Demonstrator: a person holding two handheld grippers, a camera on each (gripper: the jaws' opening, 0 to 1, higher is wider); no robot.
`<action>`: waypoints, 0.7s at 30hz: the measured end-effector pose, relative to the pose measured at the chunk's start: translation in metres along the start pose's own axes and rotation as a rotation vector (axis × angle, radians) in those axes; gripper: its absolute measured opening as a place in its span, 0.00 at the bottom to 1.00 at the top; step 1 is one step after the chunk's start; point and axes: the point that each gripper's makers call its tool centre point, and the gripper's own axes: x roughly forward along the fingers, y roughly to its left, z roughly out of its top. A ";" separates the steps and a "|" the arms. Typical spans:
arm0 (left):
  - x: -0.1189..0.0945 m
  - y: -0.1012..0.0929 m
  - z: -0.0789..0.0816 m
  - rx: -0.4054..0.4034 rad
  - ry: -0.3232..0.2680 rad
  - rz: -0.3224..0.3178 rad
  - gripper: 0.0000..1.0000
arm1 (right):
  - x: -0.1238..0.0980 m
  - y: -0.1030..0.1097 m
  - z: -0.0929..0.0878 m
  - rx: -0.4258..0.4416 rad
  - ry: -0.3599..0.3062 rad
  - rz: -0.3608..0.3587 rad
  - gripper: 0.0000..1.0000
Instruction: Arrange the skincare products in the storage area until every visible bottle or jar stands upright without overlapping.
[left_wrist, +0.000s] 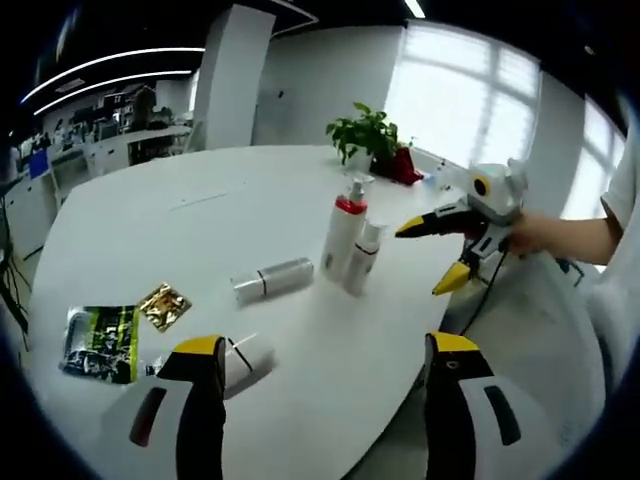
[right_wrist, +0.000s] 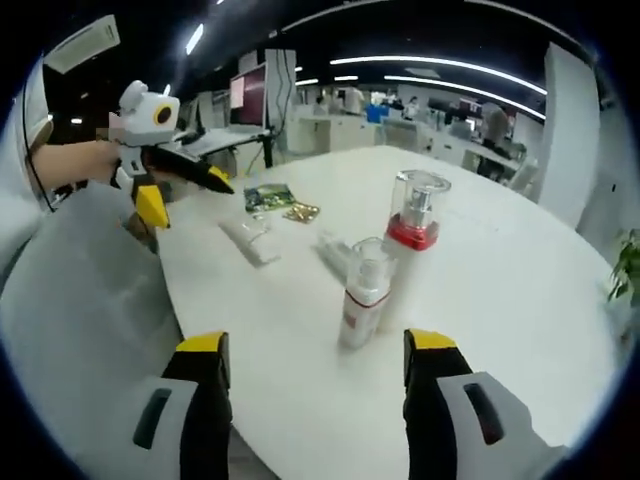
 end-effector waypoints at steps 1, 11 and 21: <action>-0.004 0.000 -0.001 -0.009 -0.002 0.007 0.77 | -0.003 0.000 0.003 0.009 -0.008 -0.006 0.73; -0.032 0.004 -0.016 -0.056 -0.021 0.058 0.84 | -0.022 0.013 0.020 0.077 -0.053 -0.027 0.80; -0.048 0.006 -0.022 -0.080 -0.033 0.106 0.95 | -0.028 0.022 0.026 0.111 -0.095 -0.036 0.89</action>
